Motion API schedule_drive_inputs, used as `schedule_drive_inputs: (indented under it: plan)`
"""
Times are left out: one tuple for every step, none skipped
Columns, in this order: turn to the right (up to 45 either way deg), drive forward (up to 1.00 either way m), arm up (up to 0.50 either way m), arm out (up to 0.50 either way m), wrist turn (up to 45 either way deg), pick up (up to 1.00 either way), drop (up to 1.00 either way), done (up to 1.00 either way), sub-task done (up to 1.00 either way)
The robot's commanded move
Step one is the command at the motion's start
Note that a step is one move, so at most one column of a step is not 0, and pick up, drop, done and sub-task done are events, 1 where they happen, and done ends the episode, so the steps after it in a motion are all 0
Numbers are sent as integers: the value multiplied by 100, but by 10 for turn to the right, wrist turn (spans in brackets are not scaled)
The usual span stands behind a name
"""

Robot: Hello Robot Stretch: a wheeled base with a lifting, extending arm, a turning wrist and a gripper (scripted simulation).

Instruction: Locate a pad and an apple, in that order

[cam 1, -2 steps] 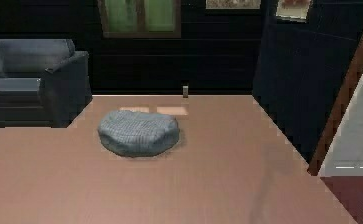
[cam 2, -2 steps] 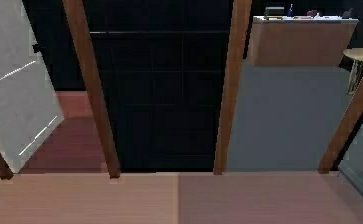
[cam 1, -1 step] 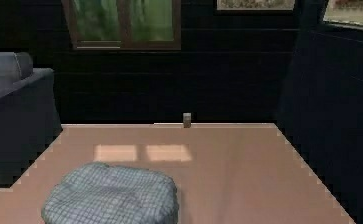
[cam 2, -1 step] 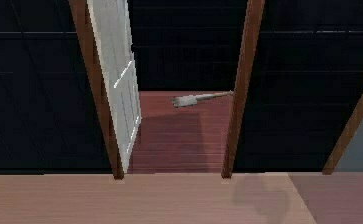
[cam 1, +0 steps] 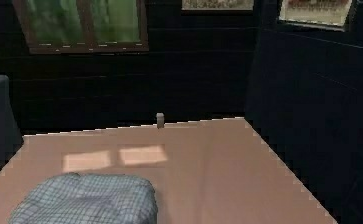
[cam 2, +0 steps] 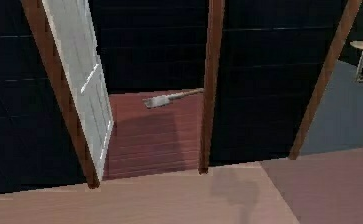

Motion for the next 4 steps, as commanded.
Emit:
schedule_drive_inputs:
  plan:
    - [0, 5, 0, 0, 0, 0, 0, 0, 0]
    - [-330, 0, 0, 0, 0, 0, 0, 0, 0]
    - [0, 0, 0, 0, 0, 0, 0, 0, 100]
    - [-450, 0, 0, 0, 0, 0, 0, 0, 0]
